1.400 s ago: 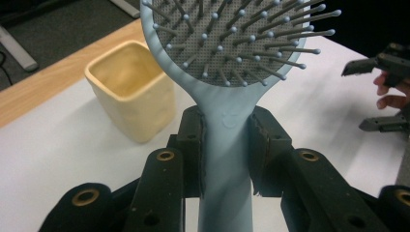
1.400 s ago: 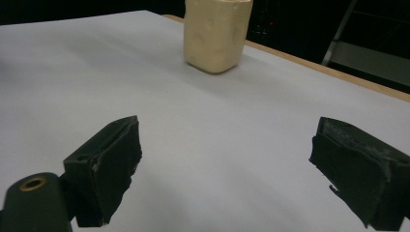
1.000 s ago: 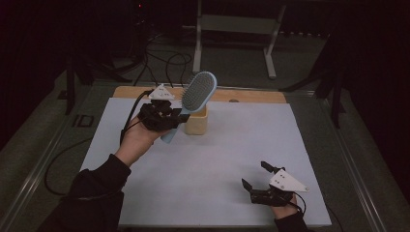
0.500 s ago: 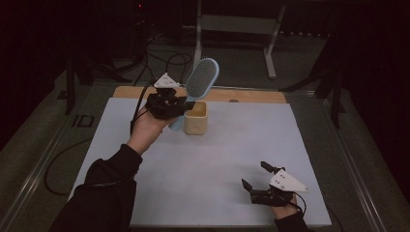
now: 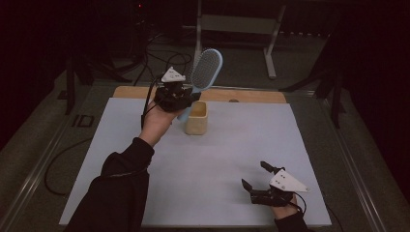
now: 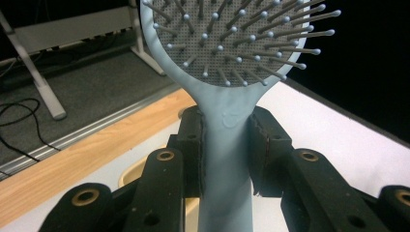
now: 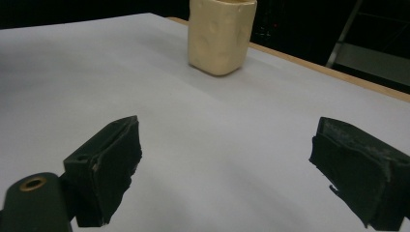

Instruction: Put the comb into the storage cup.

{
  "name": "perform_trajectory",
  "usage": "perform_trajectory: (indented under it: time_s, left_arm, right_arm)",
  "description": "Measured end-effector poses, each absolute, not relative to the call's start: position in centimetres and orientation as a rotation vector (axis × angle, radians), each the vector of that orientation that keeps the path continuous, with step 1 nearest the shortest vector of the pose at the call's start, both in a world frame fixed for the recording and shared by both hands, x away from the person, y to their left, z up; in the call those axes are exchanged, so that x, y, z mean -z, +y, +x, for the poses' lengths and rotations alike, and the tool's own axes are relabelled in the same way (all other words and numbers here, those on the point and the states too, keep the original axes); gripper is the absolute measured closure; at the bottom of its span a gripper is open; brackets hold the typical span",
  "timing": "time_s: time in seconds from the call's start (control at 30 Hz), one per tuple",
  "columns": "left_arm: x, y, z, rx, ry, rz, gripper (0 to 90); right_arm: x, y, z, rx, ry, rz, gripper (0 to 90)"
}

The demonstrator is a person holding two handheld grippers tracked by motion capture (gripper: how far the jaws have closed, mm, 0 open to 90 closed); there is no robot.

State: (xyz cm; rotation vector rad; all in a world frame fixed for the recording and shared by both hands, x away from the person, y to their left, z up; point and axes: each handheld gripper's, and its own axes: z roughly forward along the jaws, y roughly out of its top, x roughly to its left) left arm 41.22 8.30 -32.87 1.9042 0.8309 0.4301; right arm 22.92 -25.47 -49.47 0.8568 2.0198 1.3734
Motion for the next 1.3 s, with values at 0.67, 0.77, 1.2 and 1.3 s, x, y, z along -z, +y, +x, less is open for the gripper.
perform_trajectory:
  time_s: [0.67,0.77,1.2,1.3]
  left_arm:
    - [35.0,8.5,44.9,-0.461,0.749,1.765,69.9]
    - [35.1,8.7,45.3,-0.444,0.757,1.735,69.9]
    - [37.6,8.4,46.5,-0.465,0.705,1.626,69.8]
    - [38.3,8.1,46.8,-0.465,0.709,1.622,69.8]
  right_arm:
    - [49.5,-25.6,23.0,-1.389,2.023,0.865,10.0]
    - [49.7,-25.5,23.0,-1.389,2.030,0.862,9.9]
    - [49.7,-25.5,23.1,-1.404,2.036,0.857,10.0]
    - [49.7,-25.5,23.1,-1.407,2.036,0.857,10.0]
